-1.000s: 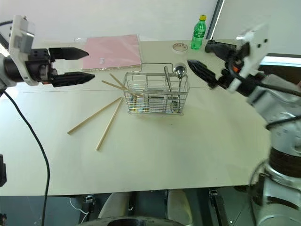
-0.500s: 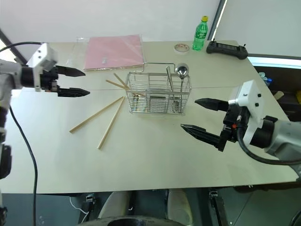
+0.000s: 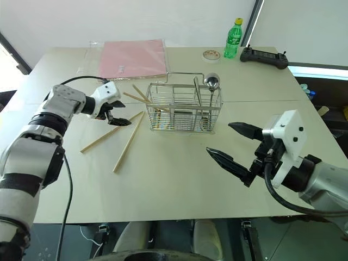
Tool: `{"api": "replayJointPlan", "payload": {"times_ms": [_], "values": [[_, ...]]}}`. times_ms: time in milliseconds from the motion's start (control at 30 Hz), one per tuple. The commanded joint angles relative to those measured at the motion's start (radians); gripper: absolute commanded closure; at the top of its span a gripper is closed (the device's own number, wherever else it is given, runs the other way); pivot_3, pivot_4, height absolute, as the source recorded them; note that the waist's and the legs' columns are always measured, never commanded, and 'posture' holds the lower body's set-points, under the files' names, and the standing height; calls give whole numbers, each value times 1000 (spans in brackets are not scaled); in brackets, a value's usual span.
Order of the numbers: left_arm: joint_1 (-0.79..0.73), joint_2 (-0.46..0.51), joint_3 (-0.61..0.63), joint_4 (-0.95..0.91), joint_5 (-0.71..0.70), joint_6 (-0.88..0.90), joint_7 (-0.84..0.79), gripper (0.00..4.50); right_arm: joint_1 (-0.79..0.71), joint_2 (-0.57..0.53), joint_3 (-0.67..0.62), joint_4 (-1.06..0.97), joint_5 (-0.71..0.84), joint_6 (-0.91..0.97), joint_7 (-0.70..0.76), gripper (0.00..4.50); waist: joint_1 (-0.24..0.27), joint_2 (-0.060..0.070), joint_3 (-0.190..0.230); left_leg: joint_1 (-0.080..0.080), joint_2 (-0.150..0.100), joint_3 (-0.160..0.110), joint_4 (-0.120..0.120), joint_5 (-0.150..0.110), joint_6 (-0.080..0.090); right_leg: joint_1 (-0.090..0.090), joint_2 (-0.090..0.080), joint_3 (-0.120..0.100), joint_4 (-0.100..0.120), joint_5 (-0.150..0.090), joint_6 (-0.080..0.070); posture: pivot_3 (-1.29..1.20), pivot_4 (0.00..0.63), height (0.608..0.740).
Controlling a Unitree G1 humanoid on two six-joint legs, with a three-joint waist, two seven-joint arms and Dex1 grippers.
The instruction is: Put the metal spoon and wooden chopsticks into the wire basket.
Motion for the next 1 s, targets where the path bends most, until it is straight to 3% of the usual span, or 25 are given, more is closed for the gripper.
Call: {"api": "replayJointPlan", "payload": {"times_ms": [33,167,400,500,733,1000], "values": [[-40,-18,-5,23,56,-16,86,0,36,-10,-54,-50,61,-49,-53,90,1,0,0,0,0,0,0,0,0,0,0,0,0,-1,-1,0,150,721],[-49,-47,1,44,93,-2,180,0,96,-18,-84,-74,95,-82,-89,90,1,-1,0,0,0,0,1,0,0,1,0,0,0,1,1,0,150,721],[-36,-79,-1,54,129,6,171,0,145,-45,-110,-67,129,-131,-124,90,3,-1,-1,1,0,0,1,0,0,2,0,0,0,-1,-1,0,150,721],[-31,-84,10,56,128,24,160,805,159,-57,-110,-64,137,-146,-130,0,3,-1,-1,2,0,-1,1,0,0,3,0,0,0,-1,-1,0,150,721],[-26,-85,35,58,125,54,168,4399,196,-76,-116,-53,143,-156,-104,0,2,-1,-1,2,0,-1,2,0,0,3,0,0,0,-1,-1,0,150,721],[-55,-53,172,47,38,83,256,4461,230,-85,-108,-50,127,-160,-57,0,1,-2,-1,1,0,-1,2,0,0,3,0,0,0,-1,-1,0,150,721]]}}
